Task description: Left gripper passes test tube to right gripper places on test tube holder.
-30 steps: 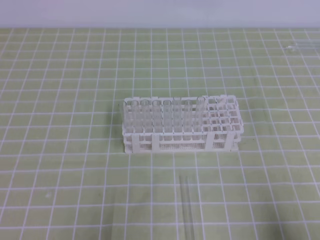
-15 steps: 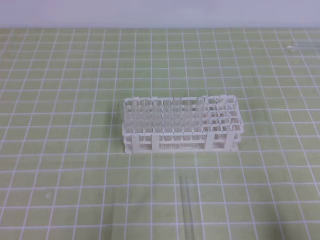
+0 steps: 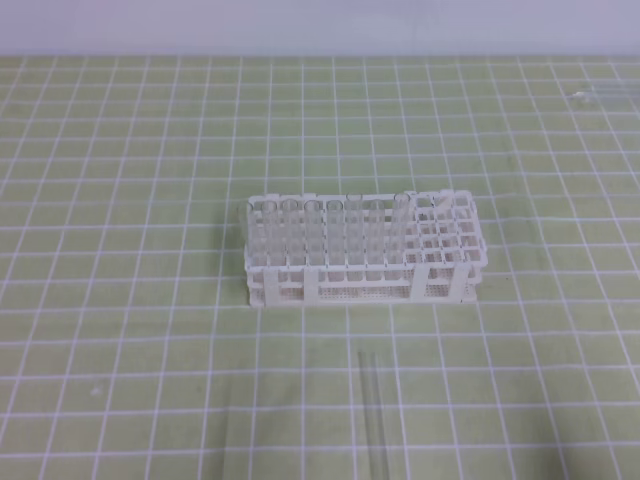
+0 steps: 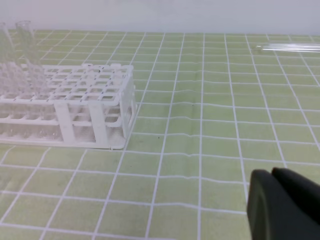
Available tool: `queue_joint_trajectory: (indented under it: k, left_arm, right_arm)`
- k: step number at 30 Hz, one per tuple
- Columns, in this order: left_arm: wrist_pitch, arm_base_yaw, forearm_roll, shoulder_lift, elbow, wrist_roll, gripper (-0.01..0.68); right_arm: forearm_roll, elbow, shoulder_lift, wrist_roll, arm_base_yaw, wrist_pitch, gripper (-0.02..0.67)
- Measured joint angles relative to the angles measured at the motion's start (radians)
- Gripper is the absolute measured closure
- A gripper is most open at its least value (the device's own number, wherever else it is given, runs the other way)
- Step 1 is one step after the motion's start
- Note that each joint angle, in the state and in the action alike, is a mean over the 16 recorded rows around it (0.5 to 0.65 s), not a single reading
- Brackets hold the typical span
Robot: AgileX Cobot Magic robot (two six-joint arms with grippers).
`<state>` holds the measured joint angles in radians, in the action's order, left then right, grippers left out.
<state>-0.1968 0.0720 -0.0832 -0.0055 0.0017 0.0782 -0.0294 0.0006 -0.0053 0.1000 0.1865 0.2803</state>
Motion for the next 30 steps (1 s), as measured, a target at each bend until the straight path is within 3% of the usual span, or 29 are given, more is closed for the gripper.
queue_joint_trajectory:
  k: [9, 25, 30]
  left_arm:
    - [0.031, 0.000, 0.051, -0.008, 0.003, 0.001, 0.676]
    - [0.247, 0.001, 0.503, -0.017, 0.006, 0.110, 0.675]
    - [0.189, 0.001, 0.543, -0.010, -0.035, 0.165, 0.675]
  right_arm:
    - [0.000, 0.000, 0.000, 0.000, 0.000, 0.000, 0.666]
    - [0.000, 0.000, 0.000, -0.002, 0.002, 0.000, 0.666]
    - [0.000, 0.000, 0.000, -0.002, 0.002, 0.000, 0.666]
